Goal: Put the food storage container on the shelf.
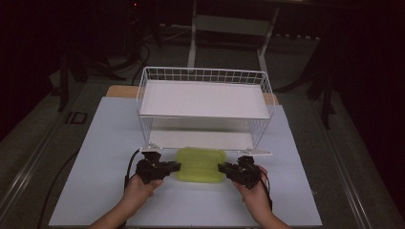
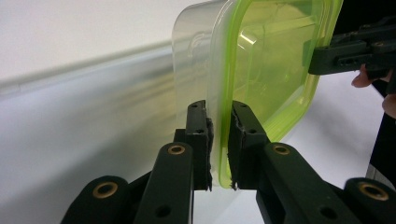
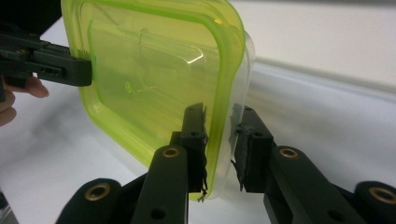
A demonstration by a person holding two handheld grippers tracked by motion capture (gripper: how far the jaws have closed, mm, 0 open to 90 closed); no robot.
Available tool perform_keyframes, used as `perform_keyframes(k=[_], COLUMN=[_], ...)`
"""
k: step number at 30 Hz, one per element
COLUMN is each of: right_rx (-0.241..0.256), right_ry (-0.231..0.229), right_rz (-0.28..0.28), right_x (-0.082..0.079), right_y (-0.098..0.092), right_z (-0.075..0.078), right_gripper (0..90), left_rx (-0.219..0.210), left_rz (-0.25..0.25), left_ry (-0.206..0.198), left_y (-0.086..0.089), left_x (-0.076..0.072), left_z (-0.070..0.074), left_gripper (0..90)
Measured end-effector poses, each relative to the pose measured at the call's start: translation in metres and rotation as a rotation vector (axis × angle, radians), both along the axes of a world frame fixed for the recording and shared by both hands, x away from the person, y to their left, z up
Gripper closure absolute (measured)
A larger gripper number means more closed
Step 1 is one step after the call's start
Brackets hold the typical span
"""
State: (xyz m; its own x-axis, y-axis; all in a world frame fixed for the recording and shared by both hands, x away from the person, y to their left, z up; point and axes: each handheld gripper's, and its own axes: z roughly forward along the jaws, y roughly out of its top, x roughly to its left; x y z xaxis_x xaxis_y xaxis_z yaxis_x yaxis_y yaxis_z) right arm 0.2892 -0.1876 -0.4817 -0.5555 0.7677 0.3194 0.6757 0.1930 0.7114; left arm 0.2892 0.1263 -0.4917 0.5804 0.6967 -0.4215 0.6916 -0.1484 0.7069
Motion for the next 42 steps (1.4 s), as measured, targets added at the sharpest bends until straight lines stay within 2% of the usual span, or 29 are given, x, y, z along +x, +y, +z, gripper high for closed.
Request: perform_keyframes(k=[8, 13, 19, 26, 33, 39, 42], right_rx=[0.016, 0.014, -0.001, -0.022, -0.03, -0.057, -0.049], right_ry=[-0.058, -0.074, -0.072, -0.05, -0.069, -0.05, -0.05], right_rz=[-0.048, -0.068, -0.094, -0.118, -0.126, -0.149, -0.158], right_x=[0.014, 0.027, 0.039, 0.051, 0.064, 0.073, 0.075], right_y=[-0.001, 0.002, 0.001, 0.004, 0.007, 0.01, 0.009], right_z=[0.023, 0.03, 0.025, 0.01, 0.007, 0.0, -0.002], right_gripper=[75.3, 75.2, 75.1, 74.9, 74.9, 75.3, 75.6], left_rx=[-0.03, -0.037, -0.032, -0.045, -0.065, -0.046, -0.063], left_rz=[0.019, 0.037, 0.037, 0.062, 0.08, 0.08, 0.08], left_ry=[-0.037, -0.041, -0.03, -0.012, -0.011, 0.027, 0.028], left_y=[-0.001, -0.003, -0.006, -0.007, -0.004, -0.006, -0.006], left_x=[0.015, 0.029, 0.04, 0.051, 0.063, 0.072, 0.074], left_z=[0.021, 0.023, 0.014, -0.003, -0.005, -0.015, -0.015], left_gripper=[80.5, 80.6, 80.4, 80.5, 80.7, 80.6, 80.4])
